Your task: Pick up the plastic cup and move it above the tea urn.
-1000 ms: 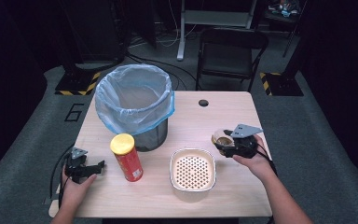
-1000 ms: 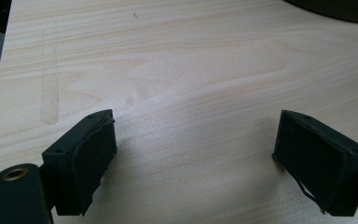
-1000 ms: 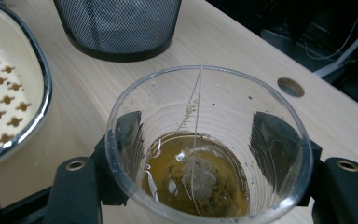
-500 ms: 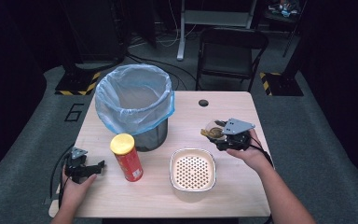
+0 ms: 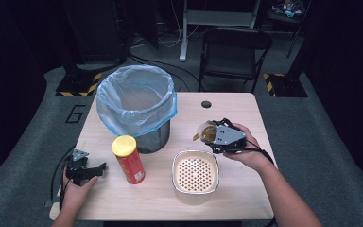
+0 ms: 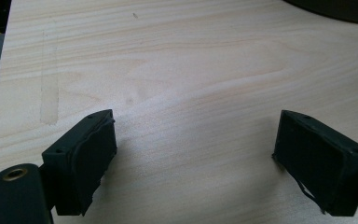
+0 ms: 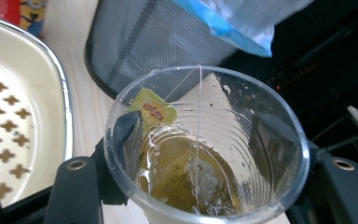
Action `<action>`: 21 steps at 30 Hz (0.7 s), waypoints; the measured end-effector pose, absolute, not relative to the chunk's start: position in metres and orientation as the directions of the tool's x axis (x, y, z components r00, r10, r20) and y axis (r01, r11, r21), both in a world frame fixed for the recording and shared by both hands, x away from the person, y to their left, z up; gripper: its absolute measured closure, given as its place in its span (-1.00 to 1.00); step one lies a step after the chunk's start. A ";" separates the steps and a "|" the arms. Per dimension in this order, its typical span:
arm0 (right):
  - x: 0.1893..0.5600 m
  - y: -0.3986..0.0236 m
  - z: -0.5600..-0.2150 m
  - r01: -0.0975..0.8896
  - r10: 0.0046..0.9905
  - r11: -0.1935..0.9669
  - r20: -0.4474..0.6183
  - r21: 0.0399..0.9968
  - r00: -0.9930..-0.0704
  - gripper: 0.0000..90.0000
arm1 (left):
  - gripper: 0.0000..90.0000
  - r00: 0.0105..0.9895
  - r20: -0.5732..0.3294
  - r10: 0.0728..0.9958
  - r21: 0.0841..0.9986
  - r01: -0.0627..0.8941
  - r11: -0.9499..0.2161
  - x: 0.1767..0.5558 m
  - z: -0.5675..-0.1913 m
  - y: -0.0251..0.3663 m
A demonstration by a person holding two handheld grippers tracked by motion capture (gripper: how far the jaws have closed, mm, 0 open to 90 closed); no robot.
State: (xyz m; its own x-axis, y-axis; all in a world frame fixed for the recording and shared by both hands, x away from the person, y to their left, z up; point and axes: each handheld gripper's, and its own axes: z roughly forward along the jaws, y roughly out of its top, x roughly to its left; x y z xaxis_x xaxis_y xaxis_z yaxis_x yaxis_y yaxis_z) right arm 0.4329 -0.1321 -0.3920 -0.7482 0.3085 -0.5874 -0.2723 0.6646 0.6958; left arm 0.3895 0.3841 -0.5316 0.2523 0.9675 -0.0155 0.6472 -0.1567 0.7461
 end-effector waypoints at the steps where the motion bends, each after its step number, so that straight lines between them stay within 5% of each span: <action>1: 0.430 -0.129 -0.392 -0.299 0.291 0.667 -0.608 0.682 -0.739 -0.22 | -0.72 0.252 -0.016 0.968 0.746 0.647 -0.156 0.390 -0.532 0.384; 21: 0.419 -0.116 -0.393 -0.415 0.197 0.711 -0.728 0.567 -0.657 -0.22 | -0.72 0.252 -0.016 0.968 0.746 0.647 -0.156 0.390 -0.532 0.384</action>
